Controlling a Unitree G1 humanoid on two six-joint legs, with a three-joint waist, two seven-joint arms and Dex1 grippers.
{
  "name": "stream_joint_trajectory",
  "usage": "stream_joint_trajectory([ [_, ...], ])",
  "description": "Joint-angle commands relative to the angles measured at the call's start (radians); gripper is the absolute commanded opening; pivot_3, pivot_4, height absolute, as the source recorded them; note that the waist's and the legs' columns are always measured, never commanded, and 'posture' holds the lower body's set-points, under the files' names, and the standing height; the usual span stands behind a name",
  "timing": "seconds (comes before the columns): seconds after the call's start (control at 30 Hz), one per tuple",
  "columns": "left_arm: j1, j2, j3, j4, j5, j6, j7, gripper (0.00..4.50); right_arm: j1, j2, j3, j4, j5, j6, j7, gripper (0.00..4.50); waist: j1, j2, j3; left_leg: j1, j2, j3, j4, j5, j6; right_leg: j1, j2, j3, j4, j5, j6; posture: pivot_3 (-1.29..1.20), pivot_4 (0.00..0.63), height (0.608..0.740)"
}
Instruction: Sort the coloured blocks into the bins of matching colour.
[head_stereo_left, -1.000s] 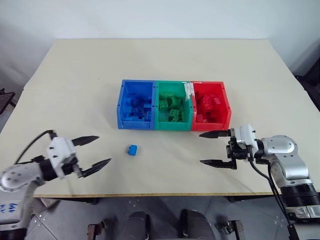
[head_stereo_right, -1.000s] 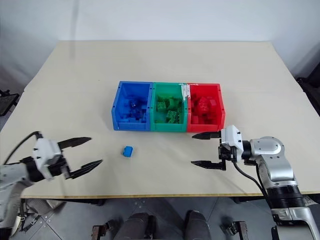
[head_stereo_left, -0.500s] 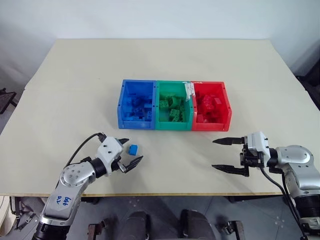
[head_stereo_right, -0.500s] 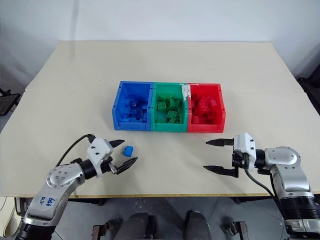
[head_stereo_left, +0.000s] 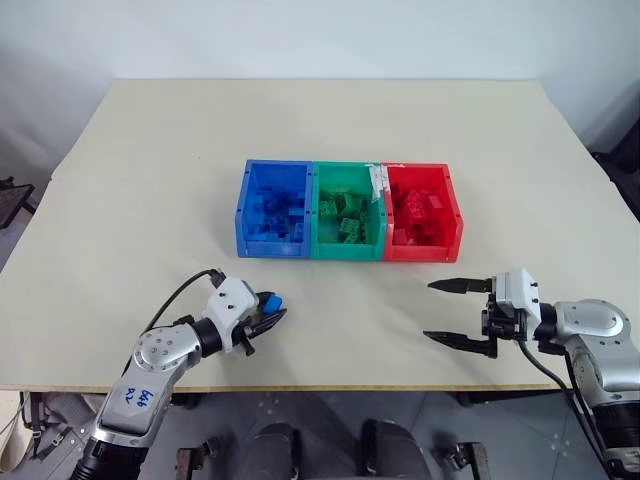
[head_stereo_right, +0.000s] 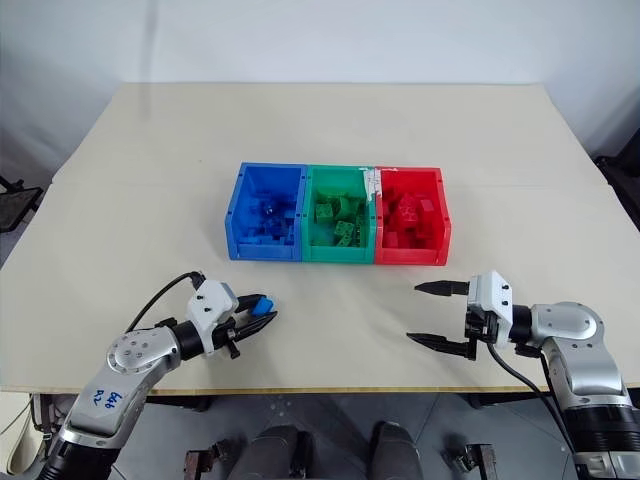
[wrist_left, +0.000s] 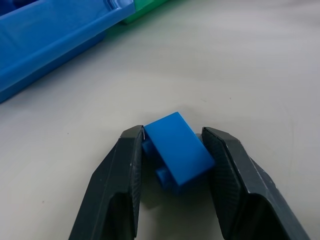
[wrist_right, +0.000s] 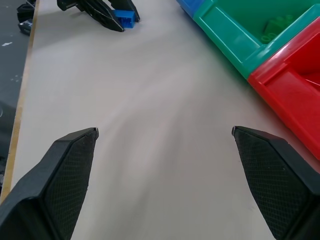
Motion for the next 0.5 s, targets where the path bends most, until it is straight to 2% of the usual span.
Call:
stream_joint_trajectory([
  [0.03, -0.033, -0.012, 0.063, 0.013, -0.049, -0.06, -0.014, 1.49, 0.011, 0.005, -0.042, -0.037, 0.022, -0.005, -0.028, 4.5, 0.0, 0.0, 0.0, 0.0, 0.0, 0.0, 0.0, 0.0, 0.0, 0.0, 0.0, 0.0, 0.0, 0.0, 0.0, 0.0, 0.15, 0.74],
  [0.1, -0.061, -0.028, 0.091, 0.015, -0.08, -0.074, -0.012, 1.49, 0.016, 0.01, -0.05, -0.043, 0.026, -0.003, -0.046, 4.5, 0.003, 0.0, 0.0, -0.001, 0.0, 0.0, 0.0, 0.0, 0.0, 0.0, 0.0, 0.0, 0.0, 0.0, 0.0, 0.0, 0.15, 0.74],
  [0.23, -0.244, -0.073, 0.151, 0.059, -0.106, -0.059, 0.062, 1.49, 0.041, 0.079, -0.117, -0.133, 0.079, 0.039, -0.191, 4.5, 0.008, 0.0, 0.0, -0.002, -0.001, -0.002, 0.001, 0.0, 0.0, 0.0, -0.001, -0.002, 0.0, 0.0, 0.0, 0.0, 0.15, 0.74],
  [0.33, -0.365, -0.098, 0.15, 0.111, -0.096, -0.03, 0.101, 1.49, 0.051, 0.125, -0.145, -0.191, 0.097, 0.063, -0.283, 4.5, 0.004, 0.0, 0.0, -0.001, -0.001, -0.002, 0.001, 0.001, 0.0, 0.0, -0.001, -0.002, 0.001, 0.0, 0.0, 0.0, 0.15, 0.74],
  [0.5, -0.553, -0.15, 0.114, 0.304, -0.057, -0.059, 0.13, 1.49, 0.037, 0.202, -0.165, -0.251, 0.09, 0.057, -0.417, 4.5, 0.003, 0.0, 0.0, -0.002, -0.001, -0.001, 0.0, 0.001, 0.0, 0.0, 0.001, -0.002, 0.001, 0.0, 0.0, 0.0, 0.15, 0.74],
])
